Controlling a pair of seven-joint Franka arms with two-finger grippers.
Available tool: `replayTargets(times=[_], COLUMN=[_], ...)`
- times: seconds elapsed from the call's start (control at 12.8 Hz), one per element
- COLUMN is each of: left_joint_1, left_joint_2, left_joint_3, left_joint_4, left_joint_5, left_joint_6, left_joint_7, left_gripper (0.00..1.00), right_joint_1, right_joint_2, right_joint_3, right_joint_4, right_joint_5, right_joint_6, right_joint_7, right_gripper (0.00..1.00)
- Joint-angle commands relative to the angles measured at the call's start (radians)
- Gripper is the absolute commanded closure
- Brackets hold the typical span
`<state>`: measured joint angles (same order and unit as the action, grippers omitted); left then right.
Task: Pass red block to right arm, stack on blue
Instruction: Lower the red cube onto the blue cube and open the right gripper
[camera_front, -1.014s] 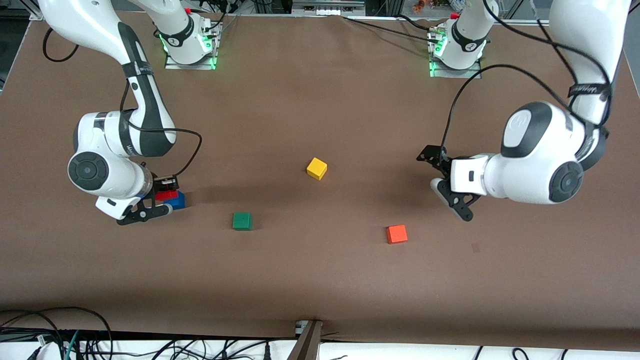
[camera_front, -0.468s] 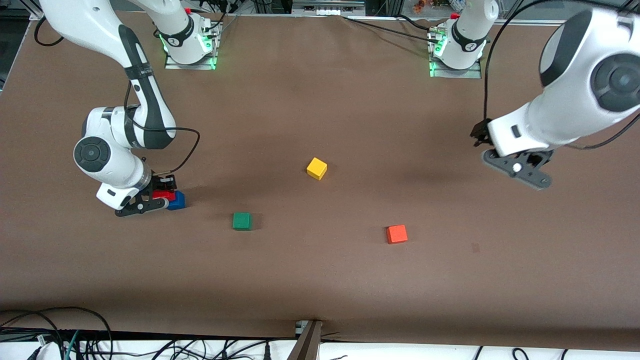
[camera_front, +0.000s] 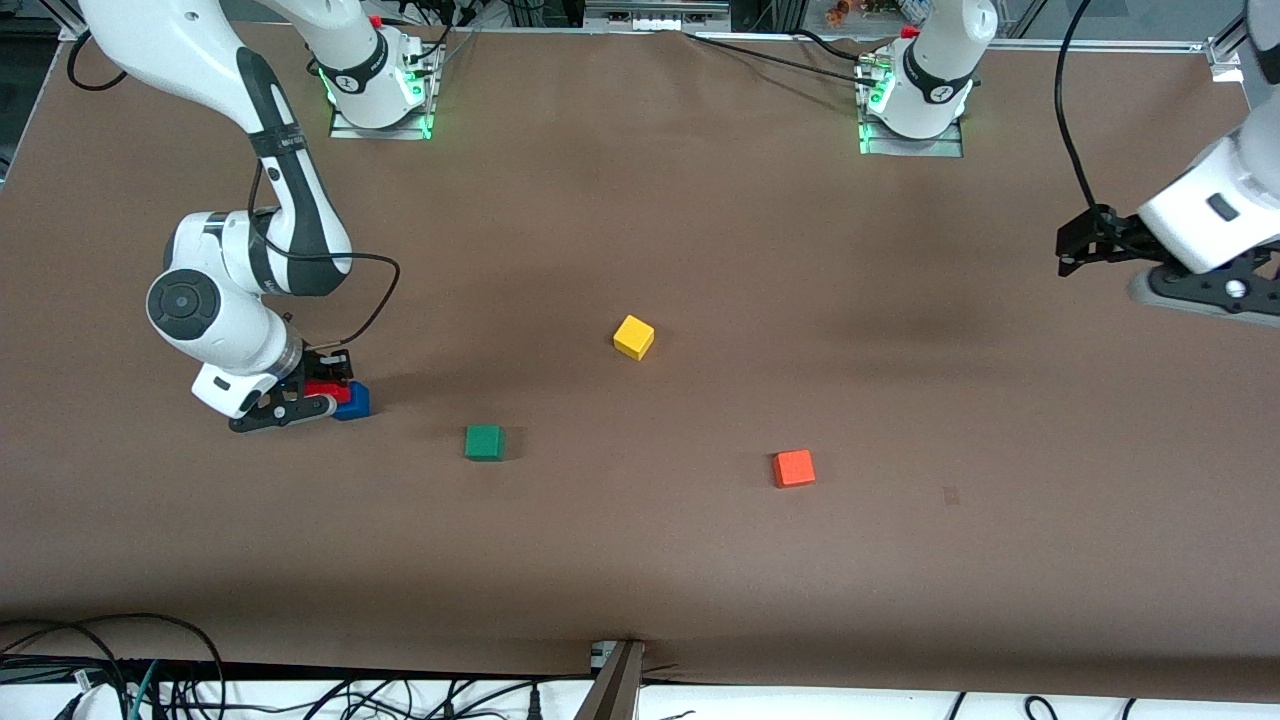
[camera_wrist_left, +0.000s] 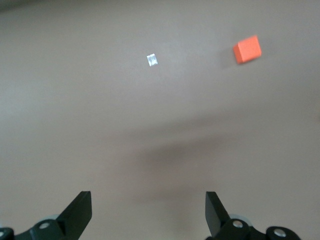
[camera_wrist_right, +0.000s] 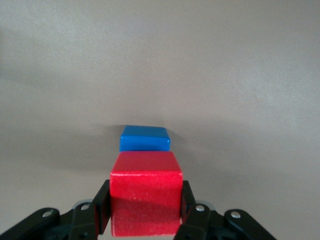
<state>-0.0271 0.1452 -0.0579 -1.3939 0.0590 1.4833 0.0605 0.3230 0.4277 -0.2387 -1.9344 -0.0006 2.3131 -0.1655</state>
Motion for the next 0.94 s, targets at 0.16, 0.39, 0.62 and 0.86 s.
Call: replayTargets(times=[0.16,0.39,0.62,0.86], left_joint_1=[-0.047,-0.047,-0.050,-0.039], left_joint_2=[-0.229,-0.204,-0.179,-0.180], left_joint_3=[0.087,0.075,0.069,0.070], left_joint_4=[-0.342,-0.312,-0.263,-0.263], left_joint_5=[-0.025,0.012,0.031,0.019], left_joint_6=[0.242,0.192,0.137,0.133], left_joint_7=[-0.064,-0.056,-0.064,-0.059], left_gripper=[0.00,0.00,0.00,0.00], right_joint_1=[0.005,0.005,0.004,0.002], right_joint_2=[-0.012,-0.003,0.011,0.016], right_joint_3=[-0.004,-0.004,-0.004,-0.004], right_joint_4=[-0.031,-0.031,-0.031,-0.025], right_joint_5=[0.002,0.004,0.019,0.017], right_joint_6=[0.034,0.038,0.052,0.055], right_joint_7=[0.004,0.006,0.004,0.003], right_gripper=[1.00,1.00,1.00,0.21])
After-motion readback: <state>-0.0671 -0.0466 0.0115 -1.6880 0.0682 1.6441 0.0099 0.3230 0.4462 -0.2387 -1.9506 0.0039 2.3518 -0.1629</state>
